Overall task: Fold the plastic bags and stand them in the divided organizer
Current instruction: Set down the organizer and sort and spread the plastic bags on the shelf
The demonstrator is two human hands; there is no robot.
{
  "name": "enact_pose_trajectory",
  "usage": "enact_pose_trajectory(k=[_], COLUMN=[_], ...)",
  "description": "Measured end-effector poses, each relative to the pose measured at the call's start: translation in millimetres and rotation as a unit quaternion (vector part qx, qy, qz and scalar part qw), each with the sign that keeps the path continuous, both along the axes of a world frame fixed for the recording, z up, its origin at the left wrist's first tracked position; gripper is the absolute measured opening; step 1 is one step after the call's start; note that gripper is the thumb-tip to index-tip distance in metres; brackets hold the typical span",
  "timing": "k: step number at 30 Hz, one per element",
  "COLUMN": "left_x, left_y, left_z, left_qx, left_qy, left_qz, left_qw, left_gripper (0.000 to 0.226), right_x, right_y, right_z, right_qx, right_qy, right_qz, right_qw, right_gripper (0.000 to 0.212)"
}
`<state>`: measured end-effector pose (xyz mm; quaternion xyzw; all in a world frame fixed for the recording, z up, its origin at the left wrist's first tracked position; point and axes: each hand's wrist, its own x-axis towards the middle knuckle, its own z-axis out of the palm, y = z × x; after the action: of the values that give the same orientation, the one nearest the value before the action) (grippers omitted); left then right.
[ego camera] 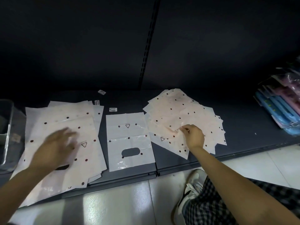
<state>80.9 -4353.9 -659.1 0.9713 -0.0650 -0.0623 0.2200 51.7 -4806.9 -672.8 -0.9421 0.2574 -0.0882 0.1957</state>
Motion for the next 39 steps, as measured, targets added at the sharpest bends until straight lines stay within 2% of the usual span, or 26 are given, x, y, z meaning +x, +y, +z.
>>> enact_pose_trajectory(k=[2, 4, 6, 8, 9, 11, 13, 16, 19, 21, 23, 25, 26, 28, 30, 32, 33, 34, 36, 37, 39], left_x=[-6, -12, -17, -19, -21, -23, -20, -12, -6, -1, 3, 6, 7, 4, -4, -19, -26, -33, -43, -44, -42], left_y=[-6, -15, -38, -67, -83, -106, -115, -111, -99, -91, -82, -77, -75, -76, -83, -95, -101, -106, -112, -113, -110], left_z=[-8, -11, -4, 9, 18, 33, 38, 43, 41, 42, 46, 50, 50, 48, 42, 34, 31, 29, 26, 24, 19], left_qx=[0.042, 0.023, -0.050, -0.177, -0.260, -0.442, -0.551, -0.623, -0.678, -0.708, -0.712, -0.688, -0.661, -0.569, -0.479, -0.434, -0.415, -0.397, -0.330, -0.273, -0.128], left_qy=[0.071, 0.041, 0.019, 0.078, 0.142, 0.265, 0.307, 0.276, 0.267, 0.252, 0.240, 0.240, 0.241, 0.240, 0.240, 0.261, 0.284, 0.317, 0.364, 0.348, 0.221], left_qz=[-0.049, -0.053, -0.047, -0.039, -0.018, 0.024, 0.059, 0.127, 0.183, 0.226, 0.250, 0.263, 0.262, 0.249, 0.249, 0.222, 0.190, 0.153, 0.060, 0.012, -0.030], left_qw=[0.995, 0.997, 0.997, 0.980, 0.955, 0.856, 0.774, 0.721, 0.661, 0.620, 0.611, 0.633, 0.661, 0.746, 0.807, 0.833, 0.843, 0.848, 0.869, 0.897, 0.966], left_gripper=[0.047, 0.044, 0.041, 0.040, 0.039, 0.041, 0.047, 0.036, 0.043, 0.052, 0.056, 0.056, 0.056, 0.054, 0.054, 0.054, 0.051, 0.045, 0.032, 0.026, 0.020], right_x=[9, 18, 24, 23, 20, 9, -4, -19, -25, -27, -28, -25, -21, -11, 2, 17, 25, 33, 47, 53, 57], right_y=[20, 48, 81, 114, 130, 159, 181, 197, 199, 194, 185, 172, 166, 155, 146, 138, 134, 131, 132, 134, 136], right_z=[8, 15, 22, 26, 28, 32, 34, 34, 34, 33, 31, 32, 33, 38, 43, 45, 45, 44, 45, 42, 38], right_qx=[0.015, 0.050, 0.082, 0.107, 0.117, 0.126, 0.107, 0.092, 0.103, 0.085, 0.012, -0.079, -0.116, -0.148, -0.139, -0.133, -0.130, -0.106, 0.050, 0.109, 0.149], right_qy=[-0.036, -0.065, -0.097, -0.129, -0.144, -0.170, -0.194, -0.211, -0.216, -0.227, -0.214, -0.178, -0.171, -0.176, -0.177, -0.118, -0.060, 0.012, 0.107, 0.130, 0.158], right_qz=[0.034, 0.073, 0.110, 0.145, 0.164, 0.212, 0.273, 0.323, 0.350, 0.403, 0.462, 0.498, 0.506, 0.504, 0.472, 0.440, 0.434, 0.422, 0.347, 0.324, 0.325], right_qw=[0.999, 0.994, 0.986, 0.975, 0.969, 0.954, 0.936, 0.918, 0.906, 0.883, 0.861, 0.845, 0.838, 0.833, 0.853, 0.880, 0.889, 0.900, 0.930, 0.931, 0.920], right_gripper=[0.019, 0.018, 0.017, 0.017, 0.016, 0.014, 0.012, 0.012, 0.012, 0.011, 0.014, 0.024, 0.026, 0.017, 0.015, 0.028, 0.035, 0.036, 0.032, 0.033, 0.037])
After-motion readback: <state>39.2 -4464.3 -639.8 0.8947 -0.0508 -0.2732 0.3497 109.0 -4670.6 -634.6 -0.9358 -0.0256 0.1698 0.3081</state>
